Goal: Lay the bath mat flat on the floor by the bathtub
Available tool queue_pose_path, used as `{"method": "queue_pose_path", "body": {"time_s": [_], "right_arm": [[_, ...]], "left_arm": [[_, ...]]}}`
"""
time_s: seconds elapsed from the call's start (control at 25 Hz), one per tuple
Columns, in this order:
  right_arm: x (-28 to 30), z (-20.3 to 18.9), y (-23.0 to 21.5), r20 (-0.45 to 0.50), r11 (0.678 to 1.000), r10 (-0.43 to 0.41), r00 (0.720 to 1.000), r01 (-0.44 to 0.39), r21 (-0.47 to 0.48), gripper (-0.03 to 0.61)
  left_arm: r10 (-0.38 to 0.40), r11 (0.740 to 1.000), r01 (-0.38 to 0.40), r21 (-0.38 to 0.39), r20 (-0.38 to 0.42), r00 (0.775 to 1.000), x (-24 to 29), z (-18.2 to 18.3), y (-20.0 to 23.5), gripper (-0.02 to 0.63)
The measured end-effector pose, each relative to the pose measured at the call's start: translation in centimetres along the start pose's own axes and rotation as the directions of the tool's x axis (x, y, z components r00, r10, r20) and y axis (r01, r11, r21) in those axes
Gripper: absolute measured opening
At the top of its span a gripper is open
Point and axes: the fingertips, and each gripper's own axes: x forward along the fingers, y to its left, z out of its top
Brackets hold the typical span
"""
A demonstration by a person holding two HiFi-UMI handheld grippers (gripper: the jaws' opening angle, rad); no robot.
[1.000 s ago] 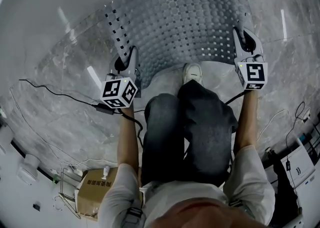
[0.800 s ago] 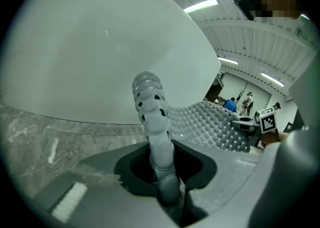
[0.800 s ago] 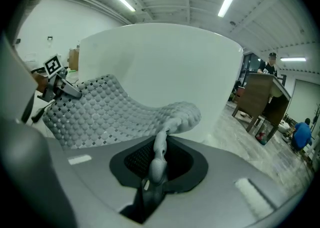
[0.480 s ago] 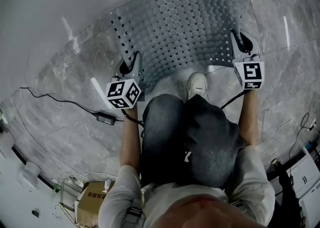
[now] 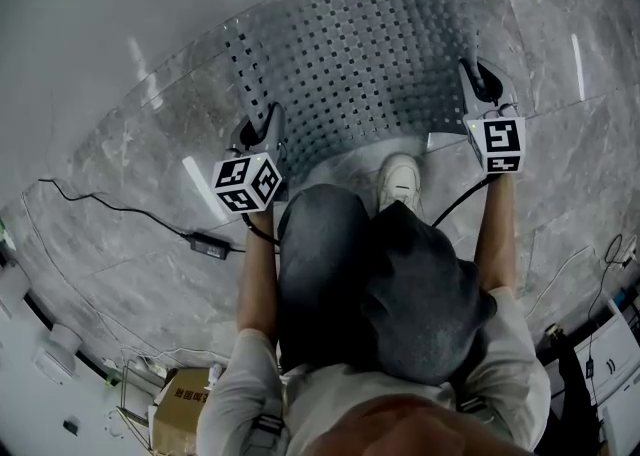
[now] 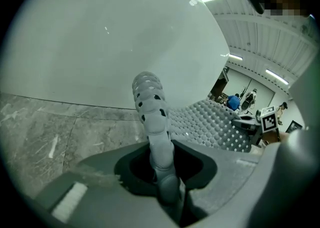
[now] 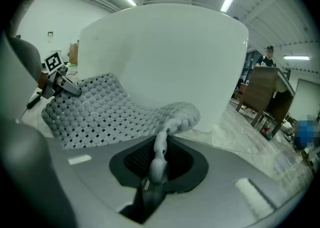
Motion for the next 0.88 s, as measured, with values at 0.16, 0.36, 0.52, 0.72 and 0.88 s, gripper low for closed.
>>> {"method": "queue_pose_path", "body": {"time_s": [0.16, 0.36, 0.52, 0.72, 0.88], "right_arm": [[1.3, -0.5, 0.1, -0.008, 1.0, 0.01, 1.0, -0.01, -0.008, 0.052], [2.7, -1.1, -0.2, -0.018, 1.0, 0.017, 1.0, -0.017, -0.014, 0.054], [3.8, -1.5, -0.3, -0.028, 1.0, 0.023, 0.999, -0.023, -0.016, 0.054], [4.7, -2.1, -0.6, -0.05, 0.999, 0.023, 0.998, -0.025, -0.025, 0.06], [5.7, -2.6, -0.5, -0.086, 0.999, 0.015, 0.996, -0.019, -0.036, 0.069]], "left_arm": [[0.016, 1.0, -0.016, -0.003, -0.007, 1.0, 0.9, -0.5, 0.8, 0.087], [0.035, 0.999, -0.035, -0.002, -0.018, 0.999, 1.7, -0.8, 1.6, 0.087], [0.053, 0.999, -0.053, -0.006, -0.033, 0.998, 2.2, -1.0, 2.4, 0.087], [0.069, 0.997, -0.07, -0.018, -0.055, 0.996, 2.8, -1.3, 2.9, 0.087], [0.072, 0.997, -0.073, -0.025, -0.062, 0.996, 3.0, -1.3, 3.3, 0.087]]}}
